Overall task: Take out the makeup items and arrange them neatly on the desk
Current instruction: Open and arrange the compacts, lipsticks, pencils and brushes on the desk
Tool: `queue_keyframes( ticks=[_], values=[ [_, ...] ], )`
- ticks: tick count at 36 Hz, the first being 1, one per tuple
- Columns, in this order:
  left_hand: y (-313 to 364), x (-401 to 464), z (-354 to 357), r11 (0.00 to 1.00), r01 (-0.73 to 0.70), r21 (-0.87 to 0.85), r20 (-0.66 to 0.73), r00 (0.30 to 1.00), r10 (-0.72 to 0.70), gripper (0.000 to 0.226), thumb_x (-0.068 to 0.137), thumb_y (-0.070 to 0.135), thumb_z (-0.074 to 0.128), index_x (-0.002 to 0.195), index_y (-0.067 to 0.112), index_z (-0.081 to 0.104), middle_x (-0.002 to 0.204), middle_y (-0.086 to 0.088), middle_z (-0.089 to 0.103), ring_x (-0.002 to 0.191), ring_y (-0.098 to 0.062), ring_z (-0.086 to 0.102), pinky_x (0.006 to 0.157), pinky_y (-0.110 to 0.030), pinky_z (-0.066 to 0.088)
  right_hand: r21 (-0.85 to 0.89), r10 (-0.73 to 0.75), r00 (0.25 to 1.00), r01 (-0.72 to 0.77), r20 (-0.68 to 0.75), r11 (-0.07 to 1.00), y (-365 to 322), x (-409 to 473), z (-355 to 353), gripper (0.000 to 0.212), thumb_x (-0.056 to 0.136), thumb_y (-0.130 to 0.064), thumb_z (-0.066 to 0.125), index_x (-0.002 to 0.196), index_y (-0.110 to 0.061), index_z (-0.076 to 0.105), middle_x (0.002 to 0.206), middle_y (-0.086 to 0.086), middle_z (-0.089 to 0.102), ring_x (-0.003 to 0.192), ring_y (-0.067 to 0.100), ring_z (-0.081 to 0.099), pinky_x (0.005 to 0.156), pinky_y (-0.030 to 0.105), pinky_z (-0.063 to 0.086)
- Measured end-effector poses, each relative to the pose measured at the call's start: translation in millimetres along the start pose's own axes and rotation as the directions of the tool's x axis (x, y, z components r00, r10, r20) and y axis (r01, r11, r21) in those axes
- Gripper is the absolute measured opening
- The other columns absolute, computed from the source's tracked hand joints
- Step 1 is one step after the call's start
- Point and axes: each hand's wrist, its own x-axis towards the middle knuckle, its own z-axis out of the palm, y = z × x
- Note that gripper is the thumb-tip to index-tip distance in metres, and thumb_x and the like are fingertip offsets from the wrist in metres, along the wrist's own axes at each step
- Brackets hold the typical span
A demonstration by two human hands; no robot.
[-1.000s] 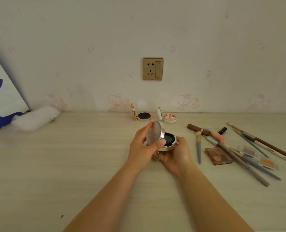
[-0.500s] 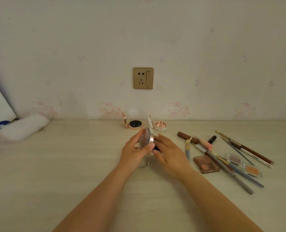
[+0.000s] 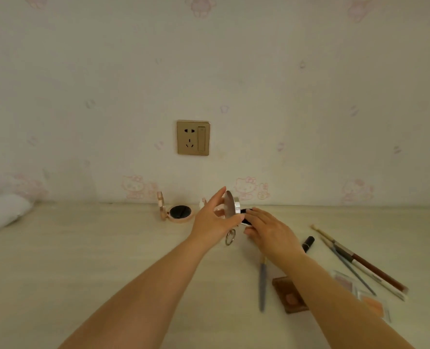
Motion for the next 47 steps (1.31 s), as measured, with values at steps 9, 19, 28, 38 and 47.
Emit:
queue_keyframes(
  ticks=[9,19,28,38,47],
  values=[
    [-13,45,20,0.999,0.039,0.031,0.08,0.996,-0.041,0.076,0.074,0.03,0.078,0.137,0.037,0.037,0.134,0.007,0.049,0.109,-0.011,0.058,0.089,-0.026,0.051,-0.016,0.102,0.976,-0.101,0.192,0.995,40,22,13,0.046,0.099,-0.035,0.038,0.143,-0.024,0.034,0.152,-0.008,0.032,0.143,0.005,0.02,0.111,0.019,0.021],
    [-36,78,39,0.985,0.076,0.155,0.161,0.982,-0.101,0.082,0.072,0.033,0.078,0.139,0.03,0.031,0.139,0.001,0.045,0.119,-0.018,0.054,0.1,-0.039,0.048,-0.049,0.133,0.948,-0.124,0.287,0.991,69,37,27,0.044,0.099,-0.03,0.04,0.142,-0.026,0.036,0.152,-0.009,0.031,0.144,0.007,0.016,0.112,0.023,0.021],
    [-42,93,48,0.971,0.051,0.234,0.237,0.966,-0.107,0.084,0.078,0.026,0.075,0.144,0.026,0.022,0.148,-0.003,0.036,0.13,-0.021,0.044,0.107,-0.038,0.04,-0.048,0.172,0.916,-0.166,0.364,0.985,77,46,27,0.041,0.098,-0.025,0.043,0.139,-0.029,0.043,0.147,-0.007,0.041,0.129,0.019,0.043,0.103,0.029,0.036],
    [-43,98,51,0.956,0.021,0.292,0.257,0.961,-0.1,0.081,0.084,0.028,0.069,0.146,0.032,0.016,0.152,-0.004,0.029,0.128,-0.023,0.047,0.107,-0.039,0.039,0.01,0.258,0.896,-0.281,0.362,0.96,84,55,35,0.04,0.096,-0.021,0.047,0.135,-0.028,0.048,0.133,0.002,0.055,0.119,0.022,0.051,0.096,0.03,0.042],
    [-41,99,53,0.959,0.033,0.282,0.286,0.951,-0.117,0.083,0.087,0.023,0.065,0.148,0.032,0.009,0.155,-0.003,0.024,0.133,-0.024,0.041,0.108,-0.04,0.038,0.014,0.276,0.902,-0.298,0.331,0.955,87,59,44,0.042,0.094,-0.019,0.049,0.135,-0.027,0.047,0.133,0.002,0.053,0.119,0.021,0.05,0.097,0.03,0.041]
  ],
)
